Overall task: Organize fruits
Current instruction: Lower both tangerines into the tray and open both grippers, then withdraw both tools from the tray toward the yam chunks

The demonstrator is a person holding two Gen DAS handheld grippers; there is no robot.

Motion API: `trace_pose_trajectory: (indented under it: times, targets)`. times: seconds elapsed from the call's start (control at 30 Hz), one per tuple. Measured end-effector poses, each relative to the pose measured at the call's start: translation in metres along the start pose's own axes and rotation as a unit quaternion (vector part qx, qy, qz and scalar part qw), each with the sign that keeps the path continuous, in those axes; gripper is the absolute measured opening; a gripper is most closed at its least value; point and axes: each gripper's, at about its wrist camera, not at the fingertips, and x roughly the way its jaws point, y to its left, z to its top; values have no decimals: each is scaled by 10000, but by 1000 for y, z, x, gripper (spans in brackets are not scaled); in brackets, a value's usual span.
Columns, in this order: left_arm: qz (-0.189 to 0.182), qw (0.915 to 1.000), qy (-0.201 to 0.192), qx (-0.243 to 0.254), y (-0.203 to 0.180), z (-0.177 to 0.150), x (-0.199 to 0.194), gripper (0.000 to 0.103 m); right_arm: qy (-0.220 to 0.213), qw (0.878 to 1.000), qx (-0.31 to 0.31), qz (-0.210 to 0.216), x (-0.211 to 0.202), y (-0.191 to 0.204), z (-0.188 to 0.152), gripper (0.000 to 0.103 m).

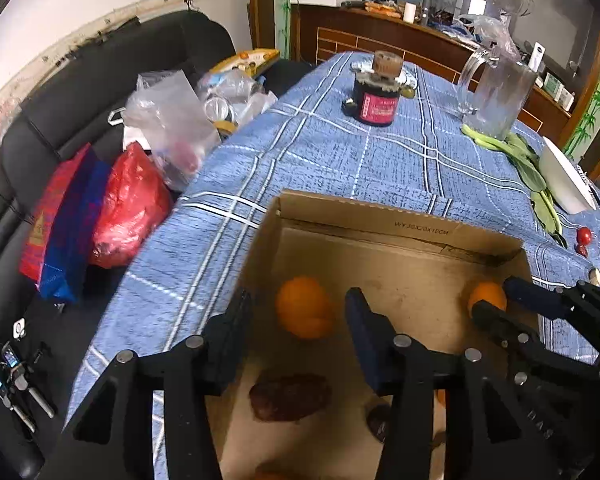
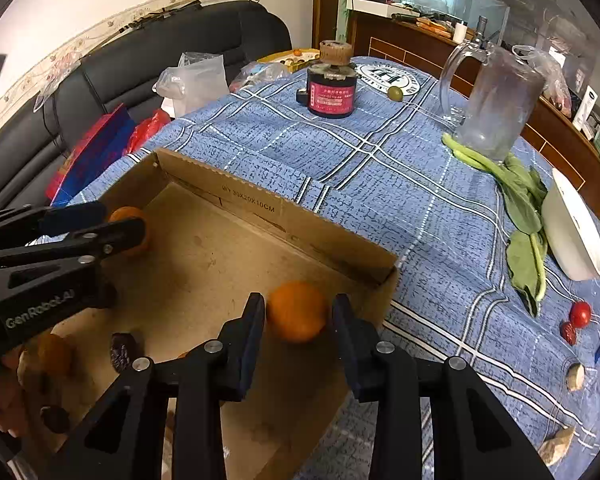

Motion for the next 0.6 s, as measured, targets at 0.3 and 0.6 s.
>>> trace_pose_trajectory:
  times: [0.3, 0.6]
  targets:
    - [184, 9995, -227, -111, 20, -24, -38, 60, -177, 9998, 86, -6, -29, -2, -10, 48]
    - [328, 9987, -339, -194, 21, -67, -83, 60, -147, 9994, 282, 106, -66, -1, -48, 48]
